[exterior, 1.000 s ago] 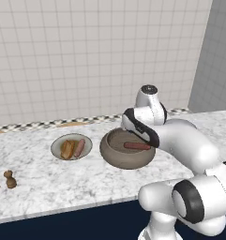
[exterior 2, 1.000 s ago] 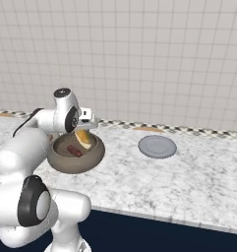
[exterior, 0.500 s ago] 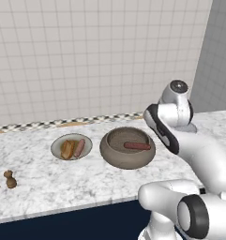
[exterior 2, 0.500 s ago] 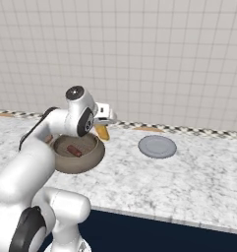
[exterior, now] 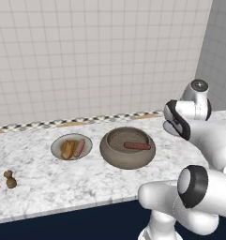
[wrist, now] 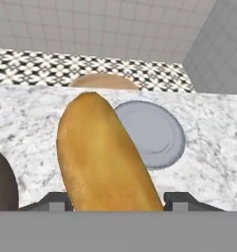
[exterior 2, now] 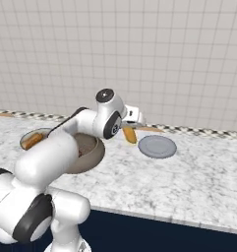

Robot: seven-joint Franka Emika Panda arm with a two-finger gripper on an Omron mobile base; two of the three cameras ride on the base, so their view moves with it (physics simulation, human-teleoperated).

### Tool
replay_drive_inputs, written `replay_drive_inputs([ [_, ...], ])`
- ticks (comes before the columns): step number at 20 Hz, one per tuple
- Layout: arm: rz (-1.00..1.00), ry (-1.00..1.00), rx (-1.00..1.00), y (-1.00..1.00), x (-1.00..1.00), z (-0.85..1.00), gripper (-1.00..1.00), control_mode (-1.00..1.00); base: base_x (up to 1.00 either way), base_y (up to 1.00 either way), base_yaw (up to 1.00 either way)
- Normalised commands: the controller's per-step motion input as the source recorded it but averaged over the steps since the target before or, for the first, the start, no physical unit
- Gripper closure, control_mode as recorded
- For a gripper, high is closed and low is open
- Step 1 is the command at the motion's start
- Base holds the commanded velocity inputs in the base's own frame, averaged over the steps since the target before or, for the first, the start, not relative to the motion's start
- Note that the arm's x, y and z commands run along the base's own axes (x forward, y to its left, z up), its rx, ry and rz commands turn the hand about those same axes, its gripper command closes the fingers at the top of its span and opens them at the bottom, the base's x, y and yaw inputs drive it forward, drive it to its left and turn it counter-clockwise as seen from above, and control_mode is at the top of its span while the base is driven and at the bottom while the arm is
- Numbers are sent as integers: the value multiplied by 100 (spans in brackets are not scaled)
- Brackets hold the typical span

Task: Place one bun and one sausage from the bowl on each plate.

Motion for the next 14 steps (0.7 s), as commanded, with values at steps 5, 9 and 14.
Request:
replay_drive_inputs([
  [5, -6, 0, 0, -73, 31, -18, 100, -100, 0, 0, 0],
  [9, 0, 0, 0, -39, 18, -32, 100, -100, 0, 0, 0],
  [14, 0, 4, 0, -16, 31, -36, 100, -100, 0, 0, 0],
])
